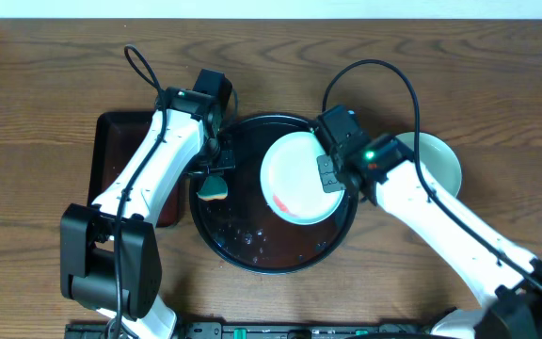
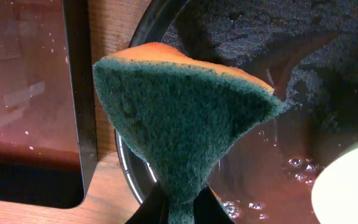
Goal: Clean dirty plates on tray and stack at the side
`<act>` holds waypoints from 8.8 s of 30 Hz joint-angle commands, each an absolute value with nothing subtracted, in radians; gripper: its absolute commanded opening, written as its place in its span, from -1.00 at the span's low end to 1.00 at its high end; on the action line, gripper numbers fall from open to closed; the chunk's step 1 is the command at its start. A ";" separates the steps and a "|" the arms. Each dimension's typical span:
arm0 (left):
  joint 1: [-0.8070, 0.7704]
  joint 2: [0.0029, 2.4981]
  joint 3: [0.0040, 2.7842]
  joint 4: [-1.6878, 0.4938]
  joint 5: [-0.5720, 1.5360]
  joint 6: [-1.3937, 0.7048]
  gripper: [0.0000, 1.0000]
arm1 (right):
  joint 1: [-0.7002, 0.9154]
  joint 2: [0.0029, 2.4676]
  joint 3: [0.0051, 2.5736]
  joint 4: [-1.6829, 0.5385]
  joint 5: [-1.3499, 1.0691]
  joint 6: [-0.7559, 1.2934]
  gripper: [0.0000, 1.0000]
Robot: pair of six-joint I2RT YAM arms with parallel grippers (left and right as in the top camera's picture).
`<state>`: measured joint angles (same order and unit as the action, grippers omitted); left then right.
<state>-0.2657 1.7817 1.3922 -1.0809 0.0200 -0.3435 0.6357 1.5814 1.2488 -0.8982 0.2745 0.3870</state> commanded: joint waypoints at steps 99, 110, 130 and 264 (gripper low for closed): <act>-0.266 1.766 1.410 -1.065 0.019 -0.350 -0.85 | -0.263 1.500 0.860 -0.603 -0.026 0.306 -0.98; -0.207 1.723 1.504 -1.174 0.018 -0.246 -0.85 | -0.253 1.474 0.979 -0.731 -0.110 0.255 0.98; 0.139 1.715 1.391 -0.950 -0.001 0.105 -0.85 | 0.067 1.449 1.073 -0.750 -0.311 0.178 0.98; 0.133 1.145 1.299 -0.971 -0.030 0.014 0.50 | 0.105 0.006 0.005 -0.075 -0.016 0.163 0.99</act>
<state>0.1474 1.2633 1.3678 -1.0134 -0.0296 0.0223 0.1051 0.0116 0.0082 -0.0708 -0.0254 0.1497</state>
